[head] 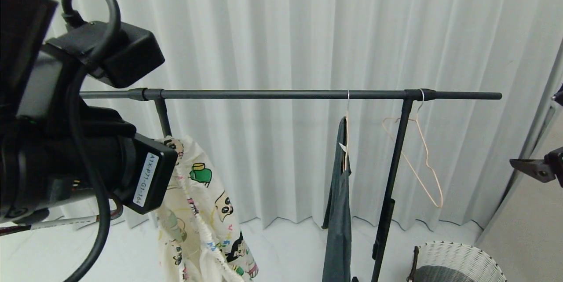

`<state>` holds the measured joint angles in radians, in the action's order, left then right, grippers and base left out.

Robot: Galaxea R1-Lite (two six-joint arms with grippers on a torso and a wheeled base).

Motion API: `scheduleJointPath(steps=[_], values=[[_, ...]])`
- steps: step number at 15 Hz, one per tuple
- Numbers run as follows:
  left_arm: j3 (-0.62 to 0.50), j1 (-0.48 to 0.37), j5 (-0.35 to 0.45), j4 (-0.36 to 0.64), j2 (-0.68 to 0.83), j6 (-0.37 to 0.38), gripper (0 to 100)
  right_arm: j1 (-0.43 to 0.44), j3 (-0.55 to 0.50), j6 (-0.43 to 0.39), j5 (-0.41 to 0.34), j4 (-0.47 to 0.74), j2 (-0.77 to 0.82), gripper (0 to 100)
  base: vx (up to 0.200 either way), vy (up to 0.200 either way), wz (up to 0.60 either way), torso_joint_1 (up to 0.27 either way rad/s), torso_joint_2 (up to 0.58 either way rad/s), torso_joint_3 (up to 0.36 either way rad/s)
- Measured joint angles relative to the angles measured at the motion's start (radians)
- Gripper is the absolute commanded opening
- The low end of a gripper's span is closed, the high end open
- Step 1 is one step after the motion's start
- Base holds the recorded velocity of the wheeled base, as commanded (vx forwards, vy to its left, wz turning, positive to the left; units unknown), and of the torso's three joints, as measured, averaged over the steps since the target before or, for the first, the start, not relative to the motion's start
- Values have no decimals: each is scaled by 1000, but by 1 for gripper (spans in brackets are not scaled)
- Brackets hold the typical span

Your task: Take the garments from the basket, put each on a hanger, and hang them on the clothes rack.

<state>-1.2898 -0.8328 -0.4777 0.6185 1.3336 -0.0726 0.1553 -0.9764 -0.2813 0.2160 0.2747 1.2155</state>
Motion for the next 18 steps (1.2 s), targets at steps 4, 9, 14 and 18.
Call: scheduleJointPath(steps=[4, 9, 14, 18], values=[[55, 1, -59, -26, -8, 0, 0, 0, 17, 45, -13, -3, 66, 100, 200, 0, 0, 1, 0, -1], [70, -3, -65, -27, -11, 1, 0, -5, 35, 132, -88, -121, 181, 100, 80, 0, 0, 2, 0, 2], [69, -4, -115, -27, -14, 1, 0, -24, 180, 137, -93, -513, 376, 100, 0, 0, 0, 0, 0, 0], [69, -5, -129, -27, -14, 0, 0, -41, 204, 198, -120, -593, 497, 100, 0, 0, 0, 0, 0, 0]])
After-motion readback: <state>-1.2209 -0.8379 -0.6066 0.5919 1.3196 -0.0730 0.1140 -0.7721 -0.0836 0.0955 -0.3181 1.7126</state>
